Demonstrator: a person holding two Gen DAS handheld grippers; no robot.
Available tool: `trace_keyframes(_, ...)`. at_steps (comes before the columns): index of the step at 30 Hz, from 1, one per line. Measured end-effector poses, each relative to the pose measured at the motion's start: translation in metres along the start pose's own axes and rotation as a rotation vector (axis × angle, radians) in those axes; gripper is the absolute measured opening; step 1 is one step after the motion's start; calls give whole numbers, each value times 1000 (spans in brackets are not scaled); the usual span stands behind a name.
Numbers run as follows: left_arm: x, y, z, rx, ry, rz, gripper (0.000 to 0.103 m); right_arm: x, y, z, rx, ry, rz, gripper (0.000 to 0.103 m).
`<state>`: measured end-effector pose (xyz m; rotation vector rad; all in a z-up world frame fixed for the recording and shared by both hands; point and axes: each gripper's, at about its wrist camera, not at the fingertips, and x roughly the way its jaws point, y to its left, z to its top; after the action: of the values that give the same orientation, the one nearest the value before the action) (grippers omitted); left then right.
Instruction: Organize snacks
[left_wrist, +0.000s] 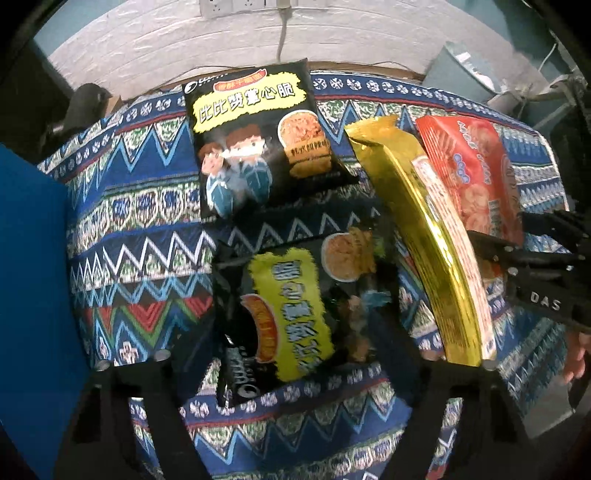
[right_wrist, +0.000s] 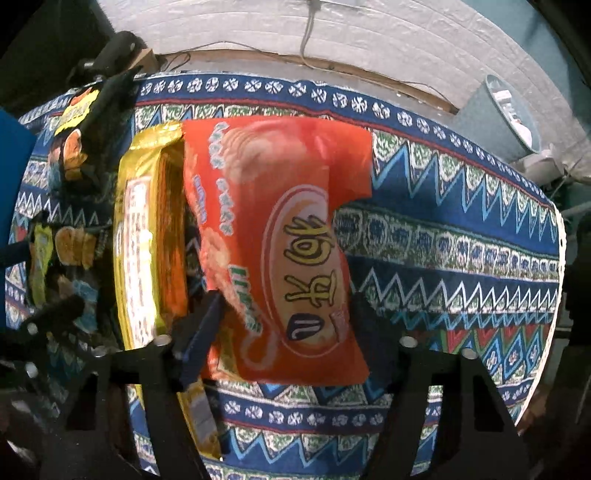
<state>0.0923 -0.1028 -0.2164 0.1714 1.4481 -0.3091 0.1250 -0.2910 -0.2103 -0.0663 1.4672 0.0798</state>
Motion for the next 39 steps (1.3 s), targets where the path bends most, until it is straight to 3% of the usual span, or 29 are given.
trace_keyframes(3, -3, 4, -9, 14, -2, -7, 72, -3, -1, -9, -13, 4, 1, 57)
trace_keyframes(10, -19, 17, -36, 35, 12, 20, 71, -8, -17, -37, 24, 59, 11, 56)
trace_keyframes(13, -21, 23, -42, 8, 24, 42, 81, -16, -26, -49, 58, 44, 21, 59)
trace_keyframes(15, -18, 23, -42, -6, 34, 35, 82, -22, -32, -50, 85, 16, 36, 78)
trace_keyframes(22, -10, 20, -45, -64, 42, 22, 94, -17, -41, -41, 154, -22, 72, 78)
trace_keyframes(25, -5, 7, -43, -38, 47, 44, 100, -6, -39, -33, 155, -13, 64, 78)
trace_keyframes(32, 6, -19, -41, 60, 10, 123, 101, 6, -29, -27, 126, -24, 32, 78)
trace_keyframes(35, 2, -30, -45, 89, -21, 132, 87, 8, -17, -26, 91, -32, -1, 78)
trace_keyframes(37, -2, -37, -47, 113, -33, 127, 64, 8, -8, -27, 62, -39, -12, 73)
trace_keyframes(38, -3, -40, -48, 121, -32, 117, 59, 7, -5, -27, 55, -41, -7, 66)
trace_keyframes(39, -4, -41, -49, 127, -33, 108, 47, 7, -2, -27, 45, -37, -5, 60)
